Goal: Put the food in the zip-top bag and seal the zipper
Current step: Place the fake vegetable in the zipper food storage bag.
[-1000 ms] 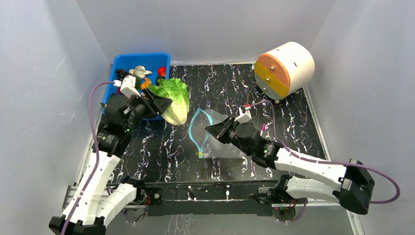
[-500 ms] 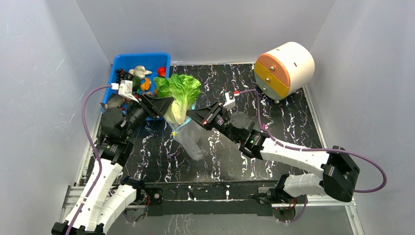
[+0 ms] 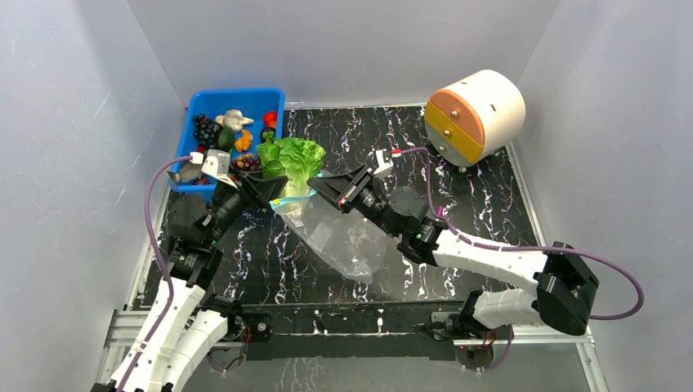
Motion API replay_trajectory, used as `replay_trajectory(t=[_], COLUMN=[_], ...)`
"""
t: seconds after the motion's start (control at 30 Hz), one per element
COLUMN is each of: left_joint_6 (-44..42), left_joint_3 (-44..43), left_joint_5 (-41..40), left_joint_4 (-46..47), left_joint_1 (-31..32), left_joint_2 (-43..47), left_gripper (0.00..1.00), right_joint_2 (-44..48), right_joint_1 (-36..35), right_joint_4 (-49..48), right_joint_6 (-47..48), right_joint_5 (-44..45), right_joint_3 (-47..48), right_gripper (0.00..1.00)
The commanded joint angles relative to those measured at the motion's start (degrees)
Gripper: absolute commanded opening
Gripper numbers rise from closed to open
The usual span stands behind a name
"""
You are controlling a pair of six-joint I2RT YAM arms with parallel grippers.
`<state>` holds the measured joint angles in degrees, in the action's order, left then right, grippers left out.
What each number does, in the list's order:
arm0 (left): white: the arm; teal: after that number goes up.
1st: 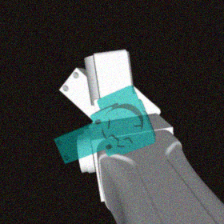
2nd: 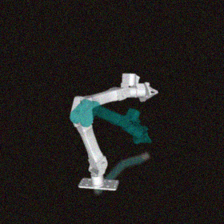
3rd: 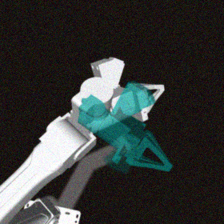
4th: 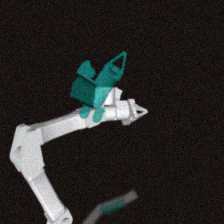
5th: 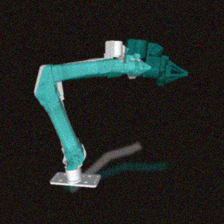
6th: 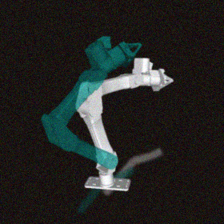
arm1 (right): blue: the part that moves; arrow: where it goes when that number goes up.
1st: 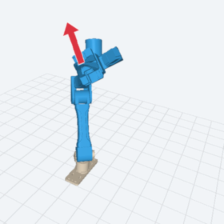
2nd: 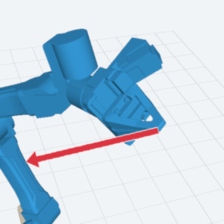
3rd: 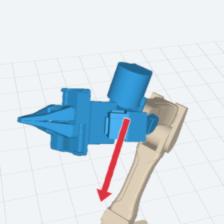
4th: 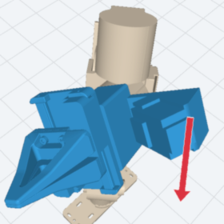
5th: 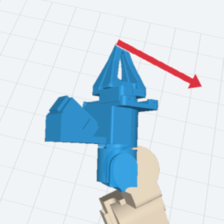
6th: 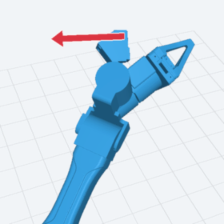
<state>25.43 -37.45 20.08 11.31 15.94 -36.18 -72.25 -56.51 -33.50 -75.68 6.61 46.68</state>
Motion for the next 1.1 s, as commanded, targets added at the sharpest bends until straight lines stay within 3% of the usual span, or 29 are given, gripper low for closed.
replay_trajectory(t=[0.0, 0.13, 0.57, 0.8, 0.9, 1.07], left_joint_6=[-2.1, 1.8, 25.0, 23.2, 22.5, 32.9], left_joint_3=[-0.5, -1.1, -3.4, -8.2, -10.7, -10.2], left_joint_5=[1.2, 2.2, 6.8, 4.3, 2.2, 7.0], left_joint_4=[0.9, 0.4, 0.4, -3.6, -4.2, -1.8], left_joint_1=[0.3, 0.2, 0.7, 0.8, 0.8, 0.8], left_joint_2=[0.8, 0.7, 0.9, 1.0, -0.3, -3.6], left_gripper=[0.43, 0.45, 0.54, 0.36, 0.33, 0.29], right_joint_2=[-1.0, -2.0, -0.2, 1.4, 1.8, 1.1], right_joint_1=[0.1, 0.1, 0.1, 0.1, 0.1, 0.2], right_joint_4=[-8.0, -13.0, -13.4, -11.7, -11.3, -16.7], right_joint_6=[-0.1, 1.6, 7.0, 9.9, 9.0, 10.4], right_joint_5=[0.7, 0.0, -0.7, -3.8, -4.4, -4.0], right_joint_3=[3.3, 2.2, 0.1, -2.1, -3.9, -5.1], right_gripper=[0.0, 0.0, 0.0, 0.0, 0.0, 0.0])
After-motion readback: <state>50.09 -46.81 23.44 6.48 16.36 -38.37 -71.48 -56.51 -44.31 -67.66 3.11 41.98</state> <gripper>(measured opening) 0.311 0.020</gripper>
